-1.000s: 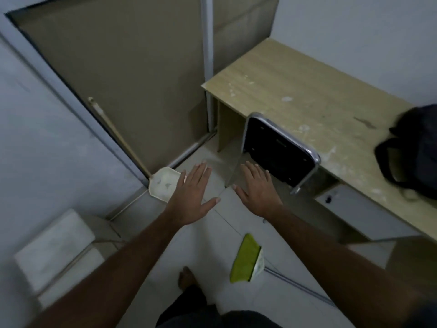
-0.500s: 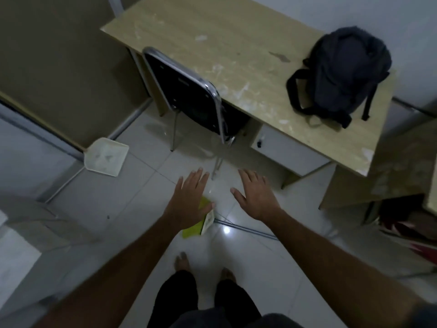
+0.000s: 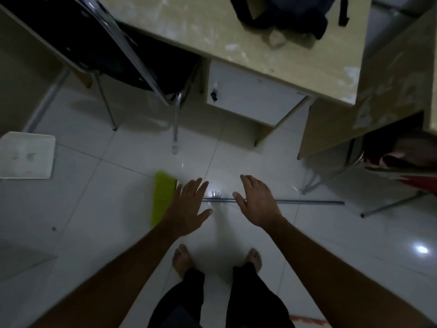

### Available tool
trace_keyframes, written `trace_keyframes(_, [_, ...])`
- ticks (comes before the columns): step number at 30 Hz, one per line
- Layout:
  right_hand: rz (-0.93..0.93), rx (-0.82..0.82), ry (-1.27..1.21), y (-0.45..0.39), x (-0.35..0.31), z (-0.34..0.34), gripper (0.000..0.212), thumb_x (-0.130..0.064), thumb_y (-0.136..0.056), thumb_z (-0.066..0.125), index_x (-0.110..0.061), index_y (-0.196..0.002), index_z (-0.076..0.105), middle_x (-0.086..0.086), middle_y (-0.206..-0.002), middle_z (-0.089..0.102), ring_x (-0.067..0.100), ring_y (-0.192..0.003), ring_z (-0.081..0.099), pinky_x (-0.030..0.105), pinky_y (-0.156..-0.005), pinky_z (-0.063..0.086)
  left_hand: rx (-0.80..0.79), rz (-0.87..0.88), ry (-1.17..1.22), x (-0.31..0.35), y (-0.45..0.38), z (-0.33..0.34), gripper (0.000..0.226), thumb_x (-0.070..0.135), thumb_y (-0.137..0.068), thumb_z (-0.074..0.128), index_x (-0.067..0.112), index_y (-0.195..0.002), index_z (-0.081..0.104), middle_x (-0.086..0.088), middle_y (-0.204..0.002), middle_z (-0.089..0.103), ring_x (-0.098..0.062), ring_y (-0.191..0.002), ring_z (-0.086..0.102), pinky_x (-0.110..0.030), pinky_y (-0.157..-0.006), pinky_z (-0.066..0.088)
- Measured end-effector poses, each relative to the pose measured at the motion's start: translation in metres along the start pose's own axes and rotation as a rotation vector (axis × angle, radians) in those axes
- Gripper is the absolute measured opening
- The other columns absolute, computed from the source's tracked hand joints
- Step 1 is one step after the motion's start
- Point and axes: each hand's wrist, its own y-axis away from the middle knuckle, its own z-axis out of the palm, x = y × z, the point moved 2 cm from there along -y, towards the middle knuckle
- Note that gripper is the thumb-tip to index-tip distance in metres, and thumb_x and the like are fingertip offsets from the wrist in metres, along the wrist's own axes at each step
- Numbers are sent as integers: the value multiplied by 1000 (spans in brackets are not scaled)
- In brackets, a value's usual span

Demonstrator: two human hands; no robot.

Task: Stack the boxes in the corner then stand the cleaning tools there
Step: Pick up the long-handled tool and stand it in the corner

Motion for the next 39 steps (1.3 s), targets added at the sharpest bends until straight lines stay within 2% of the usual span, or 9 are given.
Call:
trace_keyframes(6, [-55,-28,14,-32,78,104,54,-39,-105,43,-5,-148,41,18,-145,50,35,-127,52,49,-107,43,5,76,-6,-13,-67,114,71,58,-89,41,7,-138,52,-17,-137,56,-38,-124,55,-58,-102,46])
trace_keyframes(10, [-64,-29,23,-55,135,185,51,-36,-102,43,-4,-142,48,19,-137,56,38,-117,57,51,-99,48,23,148,-83,-28,-108,200,63,54,-86,47,9,-129,57,-14,-127,61,-37,-114,61,-55,-95,51])
trace_keyframes(16, [-102,-14,67,-95,211,295,48,-36,-101,44,-5,-138,52,15,-131,59,36,-111,59,50,-93,50,5,130,-287,-59,-162,320,80,48,-81,73,12,-147,46,-16,-146,50,-38,-130,51,-58,-107,41])
trace_keyframes(21, [-105,-35,111,-123,264,367,48,-36,-99,42,-7,-135,52,15,-126,60,36,-104,60,50,-88,51,-33,76,-332,-82,-194,401,79,44,-84,70,14,-151,42,-16,-147,50,-39,-131,50,-59,-108,40])
trace_keyframes(25, [-78,-30,146,-131,303,410,50,-39,-97,35,-7,-129,56,15,-119,61,37,-96,59,50,-84,50,-29,97,-320,-88,-219,449,67,40,-93,53,13,-152,38,-14,-145,48,-37,-128,47,-56,-107,39])
trace_keyframes(29, [-61,-22,218,-139,333,435,42,-33,-97,35,-10,-123,59,14,-114,59,37,-92,56,48,-82,47,0,153,-338,-87,-242,480,58,31,-95,44,9,-149,42,-16,-132,53,-38,-112,53,-48,-95,45])
trace_keyframes(33, [-97,-27,302,-146,345,440,30,-25,-98,42,-13,-120,59,13,-114,57,34,-92,53,47,-78,46,30,178,-408,-88,-255,491,50,15,-92,47,12,-142,47,-14,-118,56,-37,-96,52,-45,-80,42])
trace_keyframes(37, [-127,-29,300,-139,341,426,33,-26,-99,35,-14,-122,56,13,-112,55,33,-88,53,47,-75,48,15,251,-428,-84,-252,480,50,11,-87,35,11,-134,52,-14,-107,56,-35,-87,52,-44,-74,44])
trace_keyframes(39, [-139,-24,317,-130,334,412,29,-24,-100,38,-14,-122,54,13,-109,54,32,-84,53,46,-73,46,9,301,-423,-84,-245,467,53,8,-86,38,9,-137,51,-15,-105,56,-35,-85,52,-44,-72,45])
